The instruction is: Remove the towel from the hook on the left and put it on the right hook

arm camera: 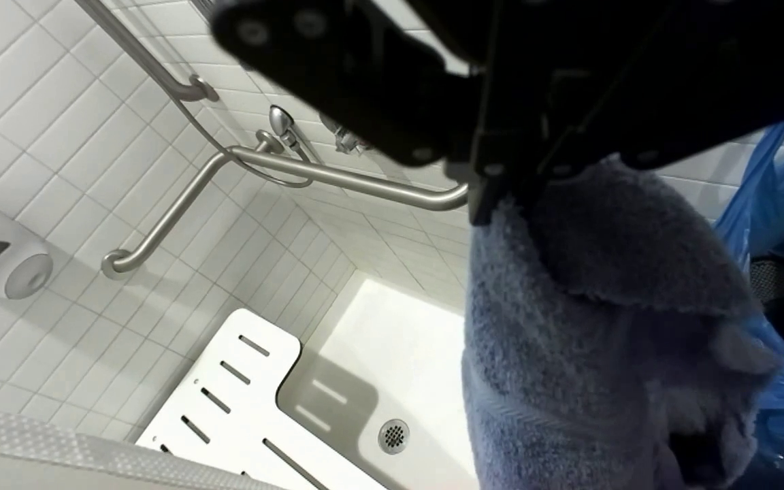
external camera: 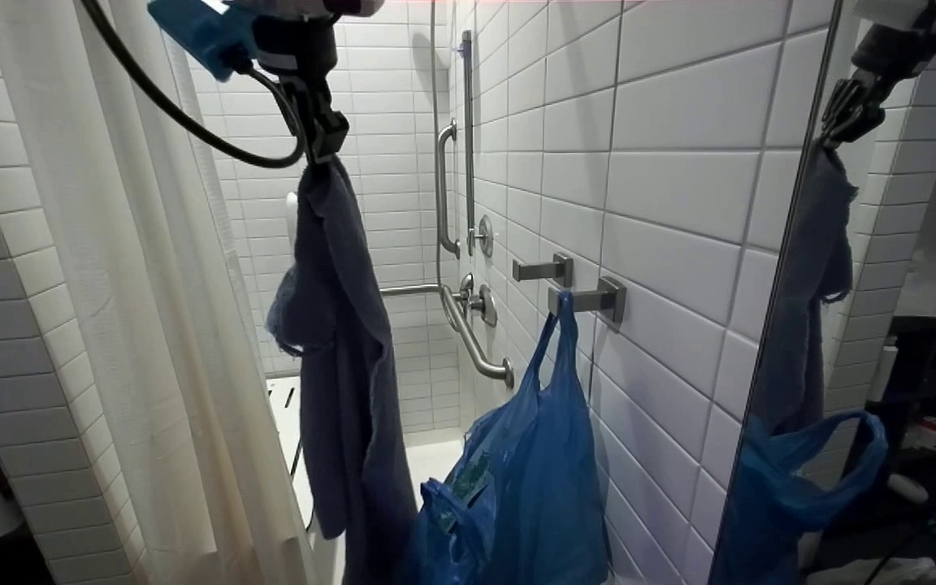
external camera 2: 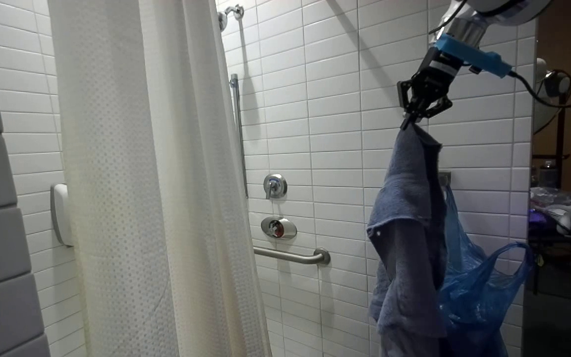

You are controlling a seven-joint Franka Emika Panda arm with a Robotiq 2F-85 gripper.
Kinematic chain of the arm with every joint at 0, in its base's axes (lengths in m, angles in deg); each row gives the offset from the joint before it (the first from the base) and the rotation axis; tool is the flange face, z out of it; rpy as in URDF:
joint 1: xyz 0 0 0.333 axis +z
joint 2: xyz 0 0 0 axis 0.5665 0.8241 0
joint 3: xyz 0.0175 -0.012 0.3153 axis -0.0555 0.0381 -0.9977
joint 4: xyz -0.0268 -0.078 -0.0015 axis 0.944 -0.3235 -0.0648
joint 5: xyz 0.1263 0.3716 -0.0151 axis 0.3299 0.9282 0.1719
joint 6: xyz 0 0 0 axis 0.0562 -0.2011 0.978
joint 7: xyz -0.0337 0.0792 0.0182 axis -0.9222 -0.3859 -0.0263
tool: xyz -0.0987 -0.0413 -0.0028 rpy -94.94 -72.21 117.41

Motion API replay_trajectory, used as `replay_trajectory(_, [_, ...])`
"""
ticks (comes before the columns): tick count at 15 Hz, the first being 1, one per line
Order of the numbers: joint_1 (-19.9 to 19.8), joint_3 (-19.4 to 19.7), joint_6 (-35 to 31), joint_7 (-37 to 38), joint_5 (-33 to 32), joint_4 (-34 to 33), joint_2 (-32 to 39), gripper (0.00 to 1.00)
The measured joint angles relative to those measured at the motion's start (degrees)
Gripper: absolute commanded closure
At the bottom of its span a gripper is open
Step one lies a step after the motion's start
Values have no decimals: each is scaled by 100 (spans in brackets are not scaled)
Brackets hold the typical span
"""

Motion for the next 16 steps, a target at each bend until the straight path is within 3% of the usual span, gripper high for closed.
replay_trajectory(8, [-67, -13, 749, -45, -13, -236, -769, 99])
replay_trajectory(16, [-67, -11, 1230, -65, -13, -711, -862, 99])
